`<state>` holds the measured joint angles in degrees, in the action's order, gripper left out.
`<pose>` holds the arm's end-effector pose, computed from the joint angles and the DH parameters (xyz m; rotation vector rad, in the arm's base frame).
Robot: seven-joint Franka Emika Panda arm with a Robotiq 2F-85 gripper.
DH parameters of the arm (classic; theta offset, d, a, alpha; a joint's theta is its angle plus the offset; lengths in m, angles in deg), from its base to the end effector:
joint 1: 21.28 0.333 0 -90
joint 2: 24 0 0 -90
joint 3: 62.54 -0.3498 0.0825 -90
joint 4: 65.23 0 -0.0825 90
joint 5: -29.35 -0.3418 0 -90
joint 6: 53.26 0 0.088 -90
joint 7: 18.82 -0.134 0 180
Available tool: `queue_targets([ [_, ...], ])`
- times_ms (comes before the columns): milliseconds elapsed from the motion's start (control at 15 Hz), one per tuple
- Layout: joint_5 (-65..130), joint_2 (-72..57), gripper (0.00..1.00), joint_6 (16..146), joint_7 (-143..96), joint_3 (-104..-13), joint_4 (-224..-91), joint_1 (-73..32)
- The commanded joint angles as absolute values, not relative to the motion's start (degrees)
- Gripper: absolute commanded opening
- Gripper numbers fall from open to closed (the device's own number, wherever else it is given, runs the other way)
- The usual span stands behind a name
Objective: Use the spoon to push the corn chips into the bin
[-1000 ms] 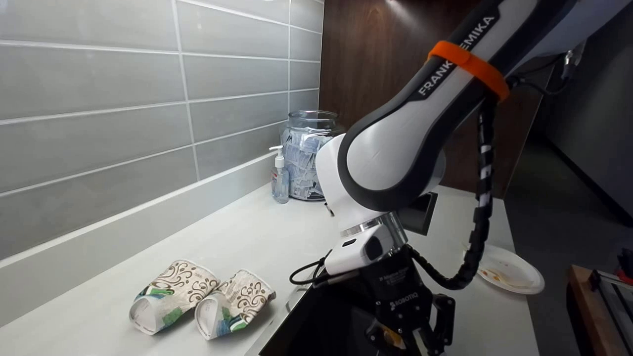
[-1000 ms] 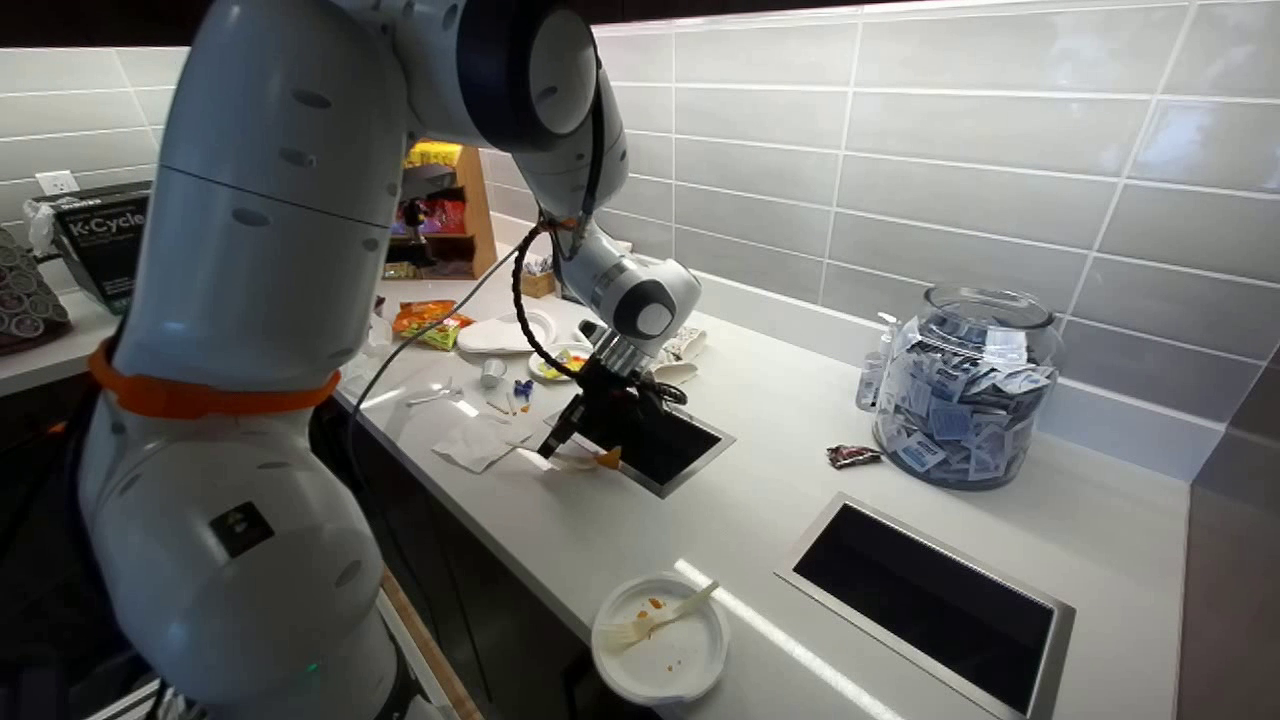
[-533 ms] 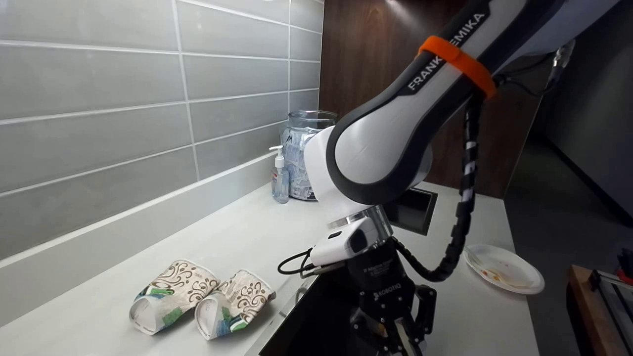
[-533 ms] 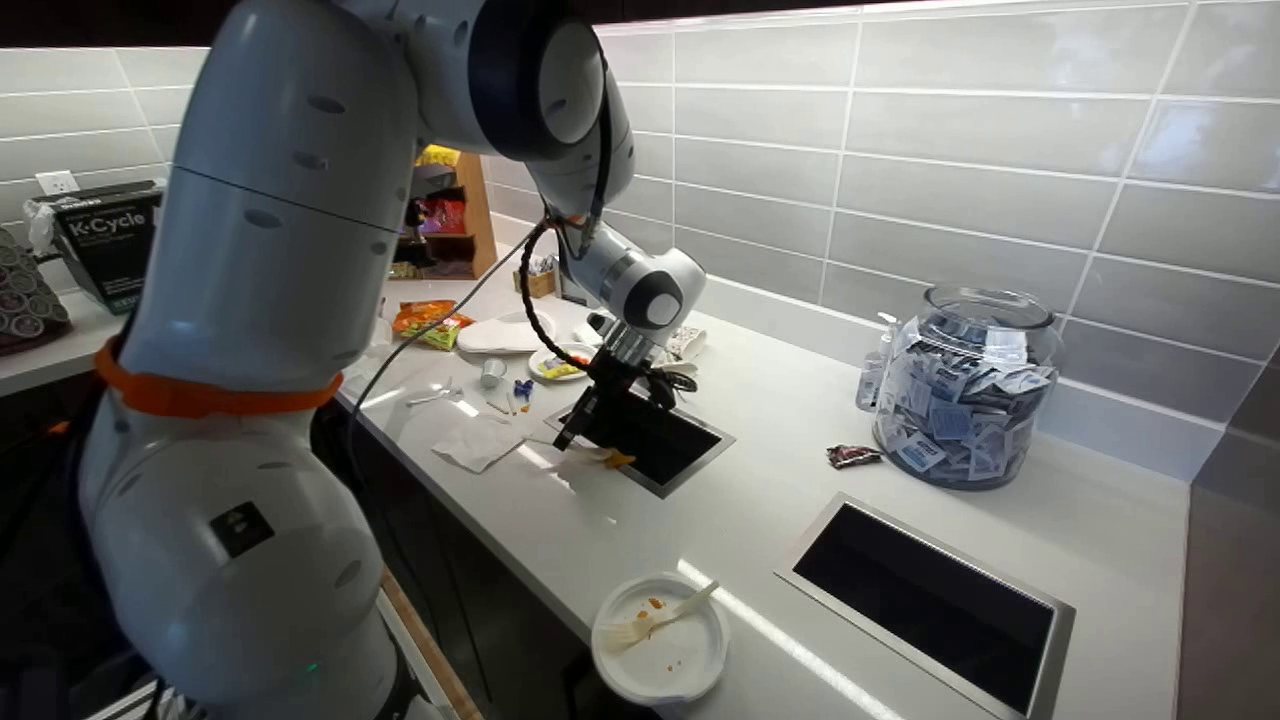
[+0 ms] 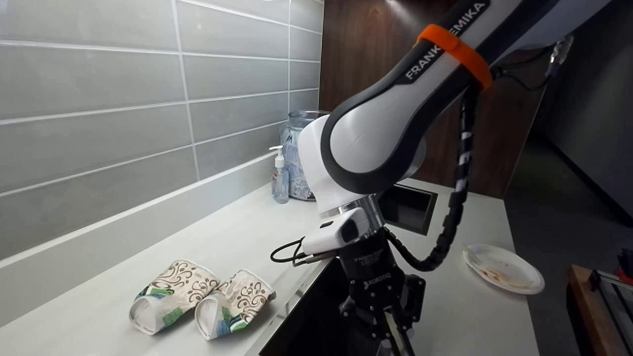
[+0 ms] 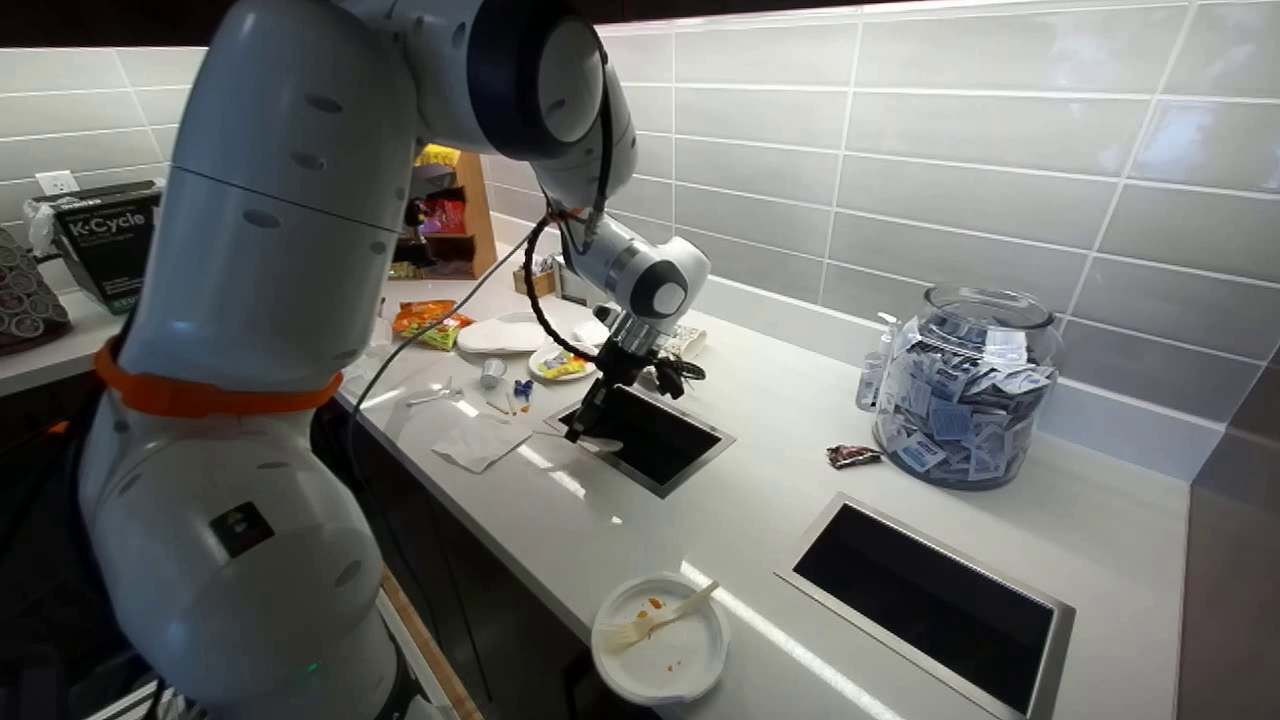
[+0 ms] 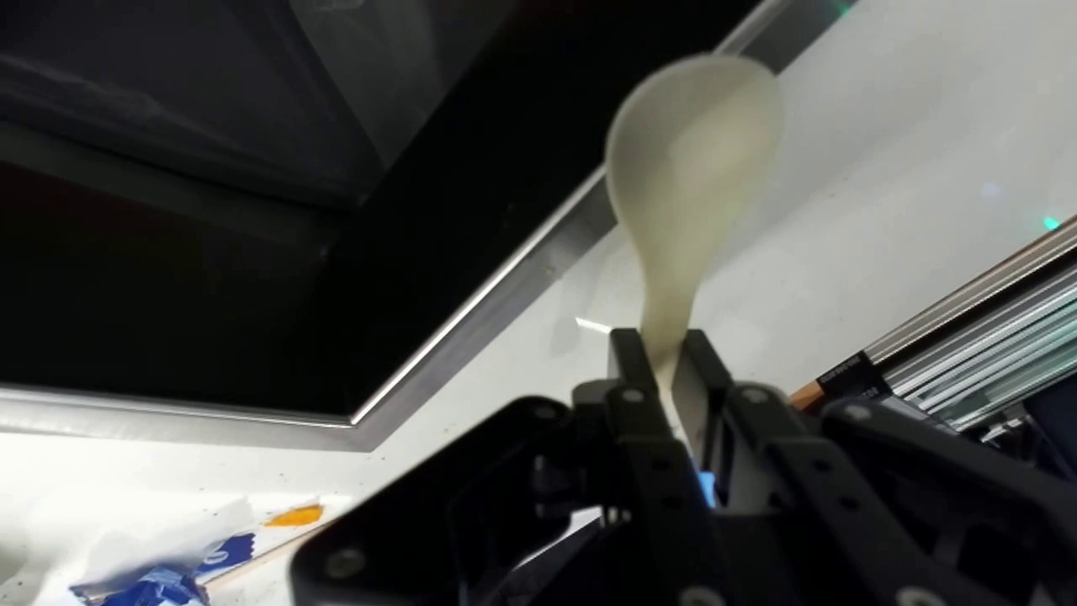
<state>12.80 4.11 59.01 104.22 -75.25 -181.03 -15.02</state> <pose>0.4794 0.1902 0.2256 -1.0269 -2.2832 0.0871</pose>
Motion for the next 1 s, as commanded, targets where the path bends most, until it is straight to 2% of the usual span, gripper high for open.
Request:
queue_targets([
  [0,13.0,2.2,0.03,58.2,102.6,-76.1,-182.4,-15.7],
  [333,10.1,-3.7,0.03,62.9,99.9,-76.5,-189.1,-15.6],
  [800,1.2,-17.9,0.03,86.6,97.7,-78.2,-207.0,-15.2],
  [867,4.3,-11.1,0.14,81.1,98.6,-77.5,-199.4,-15.2],
  [933,3.2,-13.1,0.14,83.4,98.5,-77.6,-201.7,-15.0],
])
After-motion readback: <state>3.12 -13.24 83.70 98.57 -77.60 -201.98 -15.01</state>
